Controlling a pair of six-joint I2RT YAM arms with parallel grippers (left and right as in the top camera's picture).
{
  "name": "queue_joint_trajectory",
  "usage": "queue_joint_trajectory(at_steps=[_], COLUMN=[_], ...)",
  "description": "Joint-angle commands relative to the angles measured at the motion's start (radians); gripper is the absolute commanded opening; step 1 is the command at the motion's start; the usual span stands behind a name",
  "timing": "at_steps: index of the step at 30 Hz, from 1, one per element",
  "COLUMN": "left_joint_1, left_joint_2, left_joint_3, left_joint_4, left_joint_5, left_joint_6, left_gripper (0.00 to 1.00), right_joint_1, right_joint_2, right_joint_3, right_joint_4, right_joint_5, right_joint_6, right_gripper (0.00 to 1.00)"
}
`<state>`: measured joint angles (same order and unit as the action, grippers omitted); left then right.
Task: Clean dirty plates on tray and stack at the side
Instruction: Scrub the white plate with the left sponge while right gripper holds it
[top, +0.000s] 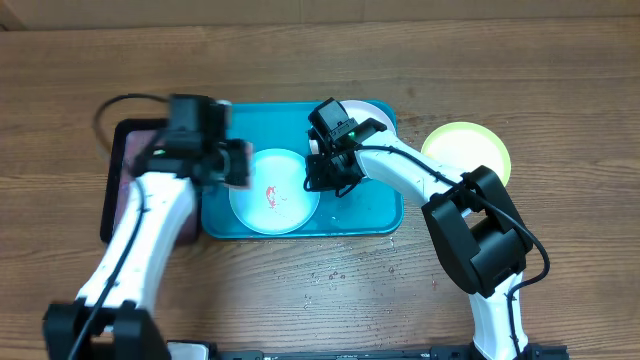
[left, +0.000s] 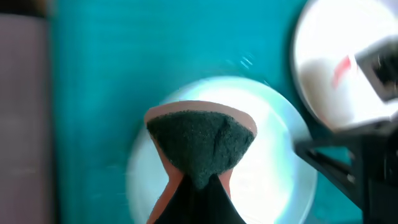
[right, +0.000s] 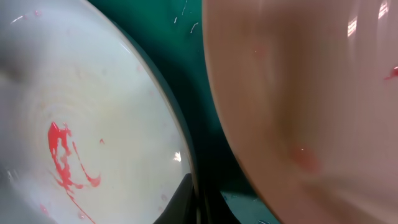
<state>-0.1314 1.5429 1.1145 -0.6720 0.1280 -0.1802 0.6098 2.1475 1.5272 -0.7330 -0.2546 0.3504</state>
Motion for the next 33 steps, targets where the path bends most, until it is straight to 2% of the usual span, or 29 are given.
queue_joint_trajectory(at_steps=[1,8,13,18,22,25,29,33], left_joint_1=[-0.075,-0.163,-0.177,-0.167,-0.143,-0.116,-0.086,-0.083], left_joint_2=[0.085,0.230,0.306,0.348,0.348,0.346,0.327,0.264], left_joint_3=[0.009,0.010,0.009,0.009,0.010,0.010,0.015,0.015], left_joint_4=[0.002,0.019,0.029,0.029,0.034,0.042,0.043,0.042], left_joint_5=[0.023,0.068,0.050,-0.124,-0.294,-0.346,-0.344,-0.278], left_joint_6=[0.031,0.047,0.047,0.035,-0.018,-0.023,-0.022,-0.019], left_gripper=[0.04,0.04,0.04,0.04,0.04,0.04,0.04,0.04], right_joint_1=[0.006,0.006,0.006,0.006,0.006,0.006,0.006,0.006], right_joint_2=[-0.025,-0.025,-0.025,-0.025,-0.025,-0.025,-0.025,-0.025], right_joint_3=[-0.016,-0.016,-0.016,-0.016,-0.016,-0.016,-0.016,-0.016], right_joint_4=[0.003,0.003,0.003,0.003,-0.003,-0.006,-0.006,-0.005], right_joint_5=[0.011,0.011,0.011,0.011,0.011,0.011,0.011,0.011], right_joint_6=[-0.010,-0.009,-0.009,-0.010,-0.010,-0.010,-0.010,-0.010], right_gripper=[0.04,0.04,0.04,0.04,0.04,0.04,0.04,0.04])
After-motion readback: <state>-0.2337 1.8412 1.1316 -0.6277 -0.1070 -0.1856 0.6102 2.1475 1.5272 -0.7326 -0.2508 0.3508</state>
